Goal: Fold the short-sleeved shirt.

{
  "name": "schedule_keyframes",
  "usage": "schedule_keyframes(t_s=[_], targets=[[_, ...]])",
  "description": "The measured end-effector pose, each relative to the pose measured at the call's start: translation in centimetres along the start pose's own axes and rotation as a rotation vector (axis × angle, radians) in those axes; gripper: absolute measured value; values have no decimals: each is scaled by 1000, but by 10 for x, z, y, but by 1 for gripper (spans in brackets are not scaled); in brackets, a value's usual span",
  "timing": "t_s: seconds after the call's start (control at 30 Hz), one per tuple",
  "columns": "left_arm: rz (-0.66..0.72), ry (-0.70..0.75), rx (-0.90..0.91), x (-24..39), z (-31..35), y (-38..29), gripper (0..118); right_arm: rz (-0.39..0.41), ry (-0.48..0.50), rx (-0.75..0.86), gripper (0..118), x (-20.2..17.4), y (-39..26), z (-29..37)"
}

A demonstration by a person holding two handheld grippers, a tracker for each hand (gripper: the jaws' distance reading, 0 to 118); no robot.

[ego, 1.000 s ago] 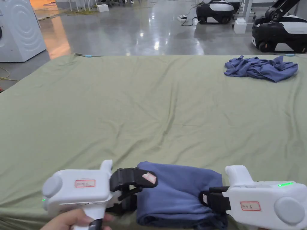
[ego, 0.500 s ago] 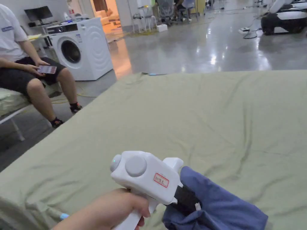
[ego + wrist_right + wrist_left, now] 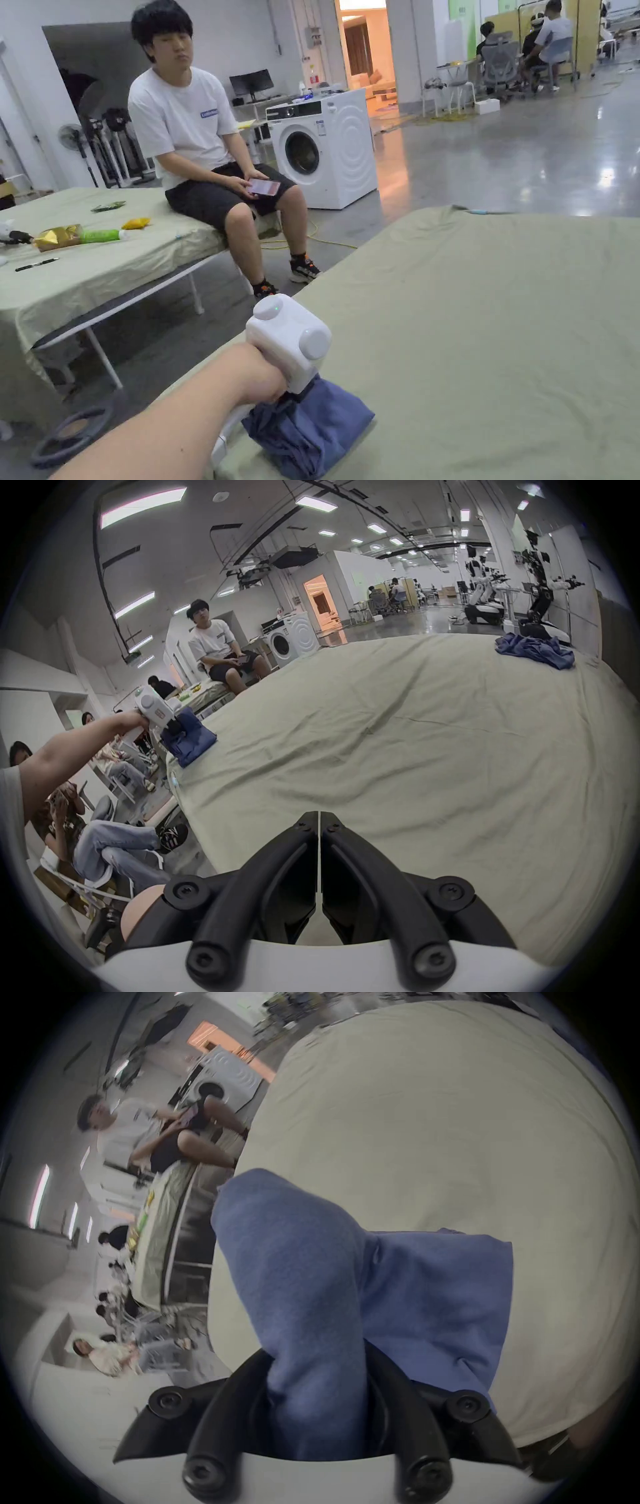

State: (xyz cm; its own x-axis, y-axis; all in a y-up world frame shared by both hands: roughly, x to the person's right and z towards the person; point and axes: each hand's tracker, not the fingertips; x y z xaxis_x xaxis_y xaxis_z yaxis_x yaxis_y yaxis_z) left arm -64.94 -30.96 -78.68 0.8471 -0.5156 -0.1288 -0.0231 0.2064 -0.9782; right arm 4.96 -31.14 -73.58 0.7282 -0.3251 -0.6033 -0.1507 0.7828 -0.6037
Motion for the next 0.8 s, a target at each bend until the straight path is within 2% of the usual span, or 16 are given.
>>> schedule_keyframes(t_s=[0.03,0.07,0.1,0.13,0.2,0.27,0.4,0.43,0.47,0.5,0.53,0.6,0.7,0.8], targets=[[32,-26,-3,-3,-3,-1,26,-1,1,0,4,0,1,-1],[81,-45,11,-8,-5,-6,63,-2,1,1,4,-1,2,-3],[122,-12,43,-8,-3,-7,113,-3,4,1,4,1,4,-3],[141,44,65,-10,-1,-7,118,1,3,3,4,0,4,-3],[134,0,189,-13,14,-14,118,15,-1,7,4,-2,5,-2],[199,-22,236,-7,38,-19,118,25,8,12,4,-1,6,3],[290,-67,501,28,109,-42,118,68,-22,41,4,7,4,14],[301,-83,577,44,132,-51,117,80,-44,50,4,7,4,17],[303,-116,678,62,156,-64,99,103,-76,60,4,7,5,22],[336,-128,742,82,175,-74,42,131,-122,69,4,7,4,27],[365,-122,800,100,191,-81,0,151,-162,79,4,6,3,32],[381,-144,950,147,227,-104,0,182,-236,106,4,5,4,47],[390,-217,1035,208,270,-117,0,223,-344,168,4,-3,2,77],[382,-260,1167,258,317,-136,0,253,-498,274,4,-7,-7,115]])
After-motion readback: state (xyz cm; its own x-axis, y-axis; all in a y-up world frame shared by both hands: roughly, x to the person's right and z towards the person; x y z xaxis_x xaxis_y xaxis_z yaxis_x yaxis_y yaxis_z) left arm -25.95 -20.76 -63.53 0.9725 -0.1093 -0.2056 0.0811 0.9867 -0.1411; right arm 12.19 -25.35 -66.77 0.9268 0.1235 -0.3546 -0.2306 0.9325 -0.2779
